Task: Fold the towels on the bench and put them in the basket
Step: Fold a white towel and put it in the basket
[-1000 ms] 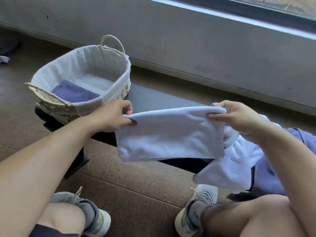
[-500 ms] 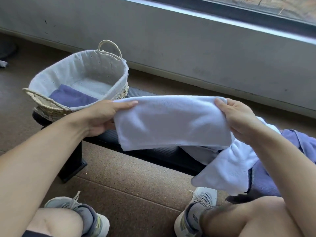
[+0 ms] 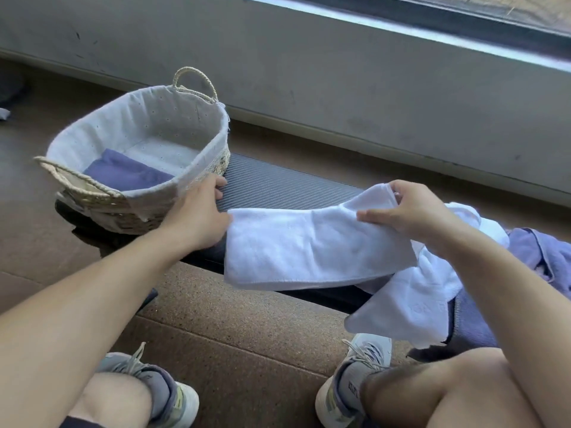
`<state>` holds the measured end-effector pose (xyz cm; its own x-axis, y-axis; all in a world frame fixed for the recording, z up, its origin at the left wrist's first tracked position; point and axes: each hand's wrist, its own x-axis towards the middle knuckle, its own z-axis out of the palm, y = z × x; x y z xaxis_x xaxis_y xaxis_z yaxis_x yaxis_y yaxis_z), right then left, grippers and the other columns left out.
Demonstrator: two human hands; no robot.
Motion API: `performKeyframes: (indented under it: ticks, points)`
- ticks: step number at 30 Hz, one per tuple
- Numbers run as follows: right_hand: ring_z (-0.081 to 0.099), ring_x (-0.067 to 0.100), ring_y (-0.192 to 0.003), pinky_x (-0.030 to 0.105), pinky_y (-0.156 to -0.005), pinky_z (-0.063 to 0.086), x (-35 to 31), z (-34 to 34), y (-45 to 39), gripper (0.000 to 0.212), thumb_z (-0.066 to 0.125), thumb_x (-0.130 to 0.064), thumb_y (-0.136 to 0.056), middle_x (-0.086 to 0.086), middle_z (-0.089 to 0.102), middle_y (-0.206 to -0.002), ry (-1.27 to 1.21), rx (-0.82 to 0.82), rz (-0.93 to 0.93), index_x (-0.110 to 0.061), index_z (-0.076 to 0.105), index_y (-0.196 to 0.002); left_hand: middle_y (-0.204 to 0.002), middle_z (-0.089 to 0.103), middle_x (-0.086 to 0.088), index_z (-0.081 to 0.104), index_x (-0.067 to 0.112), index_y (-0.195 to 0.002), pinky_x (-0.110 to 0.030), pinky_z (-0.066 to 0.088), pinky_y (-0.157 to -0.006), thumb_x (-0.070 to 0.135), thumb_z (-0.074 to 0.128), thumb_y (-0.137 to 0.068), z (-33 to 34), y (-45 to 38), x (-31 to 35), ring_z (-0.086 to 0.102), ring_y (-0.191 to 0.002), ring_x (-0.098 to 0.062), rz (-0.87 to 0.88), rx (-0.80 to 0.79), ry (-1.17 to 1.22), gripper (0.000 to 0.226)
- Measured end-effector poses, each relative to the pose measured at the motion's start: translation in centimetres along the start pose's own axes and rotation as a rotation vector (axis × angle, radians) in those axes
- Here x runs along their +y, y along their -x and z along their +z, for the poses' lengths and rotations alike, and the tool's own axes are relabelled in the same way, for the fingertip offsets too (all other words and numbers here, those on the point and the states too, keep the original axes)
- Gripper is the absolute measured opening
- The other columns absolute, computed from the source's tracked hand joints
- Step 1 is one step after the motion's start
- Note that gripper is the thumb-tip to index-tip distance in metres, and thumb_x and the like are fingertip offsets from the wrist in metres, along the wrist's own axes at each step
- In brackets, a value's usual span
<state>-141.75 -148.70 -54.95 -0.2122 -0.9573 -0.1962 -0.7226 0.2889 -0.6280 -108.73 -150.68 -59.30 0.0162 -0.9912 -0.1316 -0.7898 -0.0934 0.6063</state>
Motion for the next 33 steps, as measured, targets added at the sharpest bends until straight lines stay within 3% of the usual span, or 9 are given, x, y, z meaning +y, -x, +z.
performKeyframes:
  ticks: [4, 6, 9, 12, 17, 23, 25, 27, 33]
  points:
    - [0.070, 0.025, -0.085, 0.049, -0.078, 0.060, 0.1, -0.2, -0.1, 0.042, 0.092, -0.037, -0.065, 0.003, 0.073, -0.088, 0.116, -0.031, -0.019, -0.024, 0.066, -0.094, -0.150, 0.048, 0.010, 0.049, 0.032, -0.143, -0.038, 0.034, -0.117, 0.040, 0.070, -0.091, 1.4, 3.0, 2.6, 0.043, -0.139, -0.014, 0.316, -0.071, -0.040, 0.056]
    - [0.071, 0.025, -0.084, 0.049, -0.076, 0.061, 0.2, -0.4, -0.2, 0.043, 0.091, -0.040, -0.065, 0.001, 0.074, -0.096, 0.144, -0.054, -0.003, -0.022, 0.067, -0.096, -0.165, 0.023, 0.013, 0.032, 0.035, -0.155, -0.036, 0.015, -0.126, 0.055, 0.060, -0.093, 2.8, 3.8, 3.0, 0.015, -0.154, -0.009, 0.416, -0.193, -0.156, 0.071]
    - [0.070, 0.019, -0.083, 0.041, -0.064, 0.062, 0.6, -0.3, -0.1, 0.041, 0.088, -0.040, -0.072, -0.010, 0.061, -0.116, 0.134, -0.136, 0.041, -0.018, 0.068, -0.100, -0.168, -0.013, 0.011, 0.002, 0.032, -0.162, -0.042, -0.004, -0.127, 0.071, 0.048, -0.092, 4.4, 4.0, 2.2, -0.022, -0.152, -0.009, 0.393, -0.373, -0.364, 0.092]
    - [0.073, 0.022, -0.081, 0.043, -0.064, 0.064, 1.1, -0.5, -0.5, 0.025, 0.083, -0.031, -0.080, -0.003, 0.070, -0.104, 0.064, -0.151, 0.059, -0.018, 0.071, -0.098, -0.165, -0.027, 0.008, -0.010, 0.030, -0.161, -0.055, -0.007, -0.124, 0.076, 0.048, -0.087, 5.0, 3.8, 1.4, -0.033, -0.148, -0.014, 0.385, -0.495, -0.530, 0.104]
    - [0.070, 0.026, -0.087, 0.044, -0.078, 0.057, 0.9, -0.7, -0.8, 0.010, 0.071, -0.031, -0.089, 0.001, 0.072, -0.091, -0.024, 0.038, -0.022, -0.023, 0.065, -0.092, -0.169, -0.016, 0.007, 0.007, 0.034, -0.160, -0.062, -0.006, -0.122, 0.069, 0.062, -0.084, 4.8, 3.9, 1.8, -0.026, -0.152, -0.026, 0.389, -0.442, -0.517, 0.100]
    - [0.068, 0.026, -0.085, 0.048, -0.079, 0.056, -0.1, -0.3, -0.8, 0.011, 0.061, -0.034, -0.093, -0.001, 0.071, -0.088, -0.010, 0.110, -0.080, -0.023, 0.064, -0.092, -0.153, 0.035, 0.004, 0.044, 0.027, -0.127, -0.052, 0.001, -0.125, 0.047, 0.057, -0.093, 5.0, 6.0, 3.2, 0.014, -0.154, -0.028, 0.627, -0.192, -0.468, 0.042]
    - [0.068, 0.024, -0.085, 0.046, -0.080, 0.056, 0.0, -0.4, -0.9, 0.012, 0.061, -0.034, -0.095, -0.001, 0.071, -0.088, 0.016, 0.088, -0.067, -0.023, 0.064, -0.092, -0.128, 0.049, 0.007, 0.049, 0.027, -0.112, -0.042, 0.028, -0.118, 0.041, 0.058, -0.093, 5.2, 6.5, 3.3, 0.040, -0.132, -0.018, 0.664, -0.155, -0.416, 0.026]
    - [0.069, 0.025, -0.085, 0.047, -0.082, 0.057, 0.4, -0.4, -1.1, 0.014, 0.061, -0.035, -0.095, -0.001, 0.072, -0.089, 0.041, 0.072, -0.052, -0.022, 0.065, -0.093, -0.111, 0.049, 0.009, 0.050, 0.027, -0.105, -0.034, 0.042, -0.098, 0.039, 0.058, -0.092, 5.3, 6.5, 3.3, 0.044, -0.105, -0.014, 0.642, -0.129, -0.424, 0.019]
    - [0.068, 0.023, -0.087, 0.044, -0.082, 0.057, 1.1, -0.4, -1.6, 0.014, 0.063, -0.036, -0.096, -0.002, 0.071, -0.093, 0.076, 0.082, -0.022, -0.024, 0.066, -0.102, -0.086, 0.046, 0.015, 0.050, 0.031, -0.091, -0.026, 0.029, -0.077, 0.043, 0.062, -0.093, 4.5, 5.8, 3.2, 0.041, -0.088, -0.009, 0.580, -0.163, -0.418, 0.017]
